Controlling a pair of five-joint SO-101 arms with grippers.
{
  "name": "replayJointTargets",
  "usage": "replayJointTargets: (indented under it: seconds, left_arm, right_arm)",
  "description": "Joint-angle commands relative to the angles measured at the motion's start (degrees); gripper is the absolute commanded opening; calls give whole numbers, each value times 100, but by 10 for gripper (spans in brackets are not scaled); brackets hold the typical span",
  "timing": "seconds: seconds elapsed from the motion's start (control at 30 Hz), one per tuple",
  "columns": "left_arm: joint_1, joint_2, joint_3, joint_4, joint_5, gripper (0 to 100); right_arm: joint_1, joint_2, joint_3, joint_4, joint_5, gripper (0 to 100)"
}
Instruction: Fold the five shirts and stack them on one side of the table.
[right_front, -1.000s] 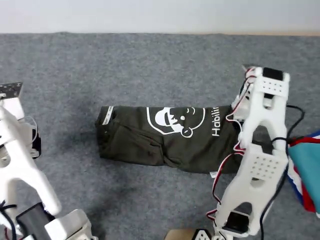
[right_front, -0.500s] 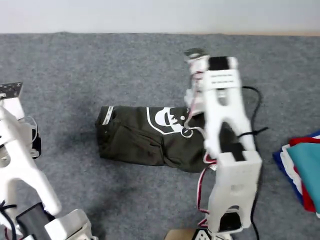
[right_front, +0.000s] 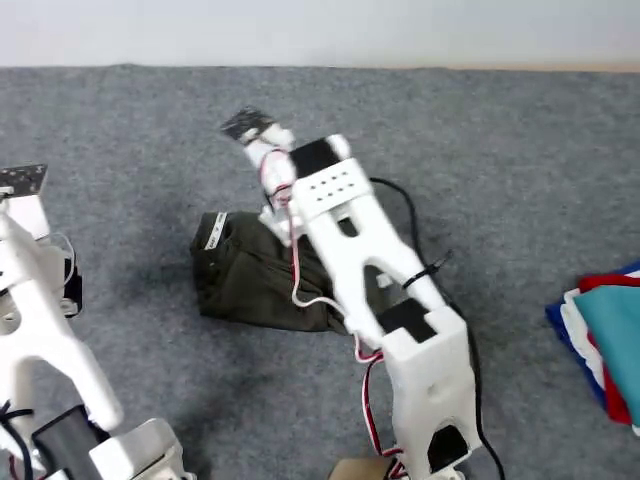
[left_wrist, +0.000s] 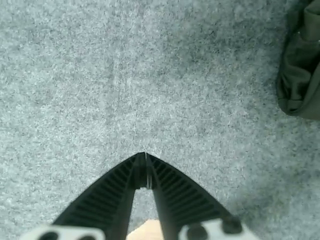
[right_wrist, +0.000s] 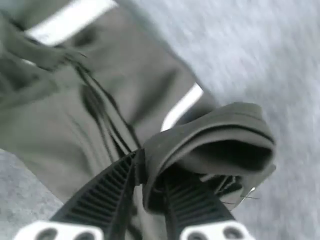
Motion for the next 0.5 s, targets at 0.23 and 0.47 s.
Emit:
replayJointTargets:
  seconds: [0.23,0.47]
  left_arm:
    - [35,-229,-198,-167,-62,2]
    - [35,-229,-198,-273,-79,2]
  right_arm:
    - [-470,-145,-114,-629,97,10]
    - [-813,75,-229,-1051,105,10]
